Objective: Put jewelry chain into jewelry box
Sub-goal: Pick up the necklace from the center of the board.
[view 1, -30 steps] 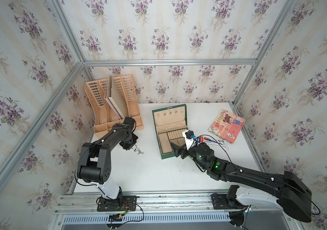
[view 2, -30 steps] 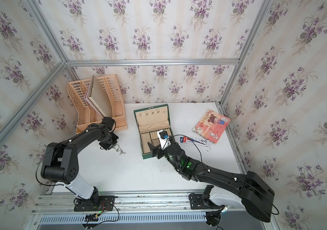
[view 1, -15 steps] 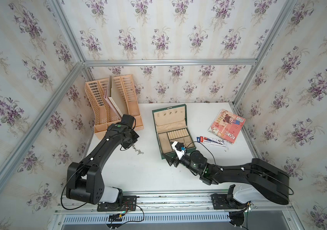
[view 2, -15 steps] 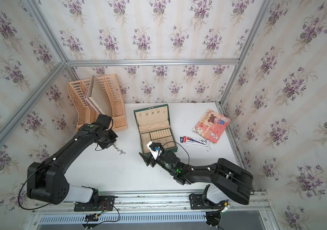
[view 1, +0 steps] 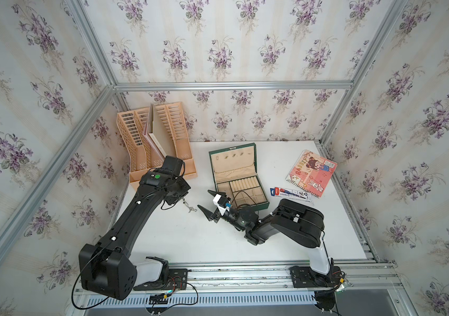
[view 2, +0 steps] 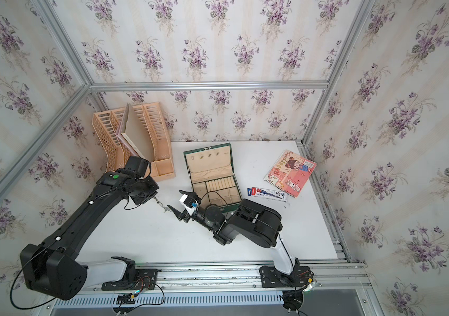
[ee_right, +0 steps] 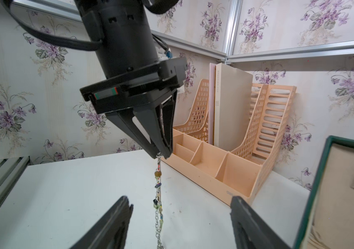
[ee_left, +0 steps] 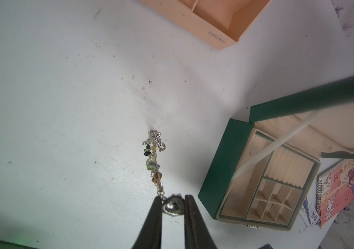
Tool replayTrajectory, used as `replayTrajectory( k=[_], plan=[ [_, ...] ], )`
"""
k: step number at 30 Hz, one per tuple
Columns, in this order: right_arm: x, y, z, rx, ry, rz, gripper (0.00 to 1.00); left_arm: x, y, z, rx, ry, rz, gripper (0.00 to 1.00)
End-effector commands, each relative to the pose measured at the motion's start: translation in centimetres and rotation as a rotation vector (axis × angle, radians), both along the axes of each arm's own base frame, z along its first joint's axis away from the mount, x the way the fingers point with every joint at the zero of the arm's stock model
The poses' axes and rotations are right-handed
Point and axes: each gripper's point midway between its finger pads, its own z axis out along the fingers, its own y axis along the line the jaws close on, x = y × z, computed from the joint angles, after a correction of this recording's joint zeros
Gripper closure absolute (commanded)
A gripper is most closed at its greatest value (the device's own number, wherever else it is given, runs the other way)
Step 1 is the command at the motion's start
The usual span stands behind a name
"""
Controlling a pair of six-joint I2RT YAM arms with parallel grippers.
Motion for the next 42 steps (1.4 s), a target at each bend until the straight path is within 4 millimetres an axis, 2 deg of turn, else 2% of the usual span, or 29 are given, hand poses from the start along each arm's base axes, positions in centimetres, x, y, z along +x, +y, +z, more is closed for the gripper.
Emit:
replayTrajectory(
  k=[1,9,19,23,42],
  plan=[
    [-0.2,1.2,0.9,0.070,-0.003,0.031,0.24,-0.3,-0.2,0.4,0.000,0.001,-0.016,0.98],
    [0.8,4.6,-0.9,0.050,0.047,0.059,0.29,-0.4,-0.5,0.9,-0.005,-0.007,-0.025,0.98],
    [1.5,7.0,-2.1,0.046,0.113,0.093,0.41,-0.6,-0.9,1.4,-0.006,-0.018,-0.034,0.98],
    [2.0,7.3,-2.2,0.056,0.128,0.080,0.49,-0.7,-1.0,1.3,-0.005,-0.015,-0.034,0.99],
    [2.6,7.7,-0.8,0.101,0.122,0.064,0.67,-1.0,-1.5,1.0,-0.001,-0.012,-0.042,0.99]
  ],
)
